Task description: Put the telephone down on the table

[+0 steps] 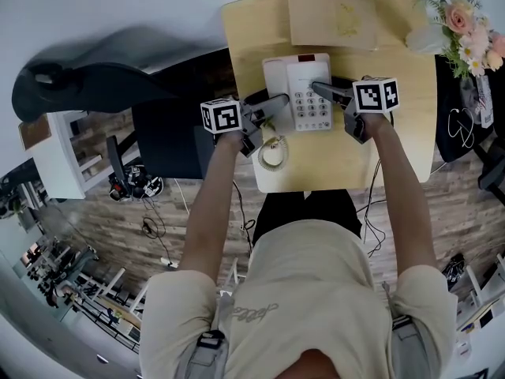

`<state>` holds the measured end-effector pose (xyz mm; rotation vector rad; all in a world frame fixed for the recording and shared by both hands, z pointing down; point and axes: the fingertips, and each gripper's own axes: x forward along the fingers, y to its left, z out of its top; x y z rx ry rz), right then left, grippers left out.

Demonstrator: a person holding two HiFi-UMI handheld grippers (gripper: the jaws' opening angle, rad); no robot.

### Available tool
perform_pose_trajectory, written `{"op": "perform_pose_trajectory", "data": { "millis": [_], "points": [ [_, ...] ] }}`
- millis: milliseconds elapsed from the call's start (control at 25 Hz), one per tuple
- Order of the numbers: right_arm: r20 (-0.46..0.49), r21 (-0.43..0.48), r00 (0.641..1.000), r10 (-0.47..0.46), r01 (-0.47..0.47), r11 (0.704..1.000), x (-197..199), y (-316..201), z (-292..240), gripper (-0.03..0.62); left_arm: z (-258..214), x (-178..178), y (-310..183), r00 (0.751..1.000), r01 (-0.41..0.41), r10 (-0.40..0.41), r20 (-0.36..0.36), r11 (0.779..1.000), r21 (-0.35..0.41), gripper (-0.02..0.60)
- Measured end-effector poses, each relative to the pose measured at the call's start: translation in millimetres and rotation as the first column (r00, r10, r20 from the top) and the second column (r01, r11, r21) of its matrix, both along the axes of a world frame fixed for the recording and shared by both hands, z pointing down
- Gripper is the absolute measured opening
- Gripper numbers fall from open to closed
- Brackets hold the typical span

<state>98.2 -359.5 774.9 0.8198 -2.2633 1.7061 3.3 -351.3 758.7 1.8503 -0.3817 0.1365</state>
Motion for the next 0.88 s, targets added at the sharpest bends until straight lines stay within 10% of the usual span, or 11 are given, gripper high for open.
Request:
{"op": "perform_pose_trajectory", "data": {
  "millis": [360, 880],
  "points": [
    [-0.088, 0.021, 0.996, 0.013, -0.011, 1.000, 3.4, -3.0, -1.8, 0.232, -1.6, -1.1, -2.1, 0.999, 0.031, -0.032, 0.016, 0.999, 0.008, 0.382],
    [-0.292, 0.097, 0.956, 0.023, 0.006, 0.995, 17.3, 10.1, -38.5, 0.228, -29.6, -15.4, 6.9, 0.972, -0.041, 0.000, 0.237, 0.985, 0.168, 0.380]
  ]
}}
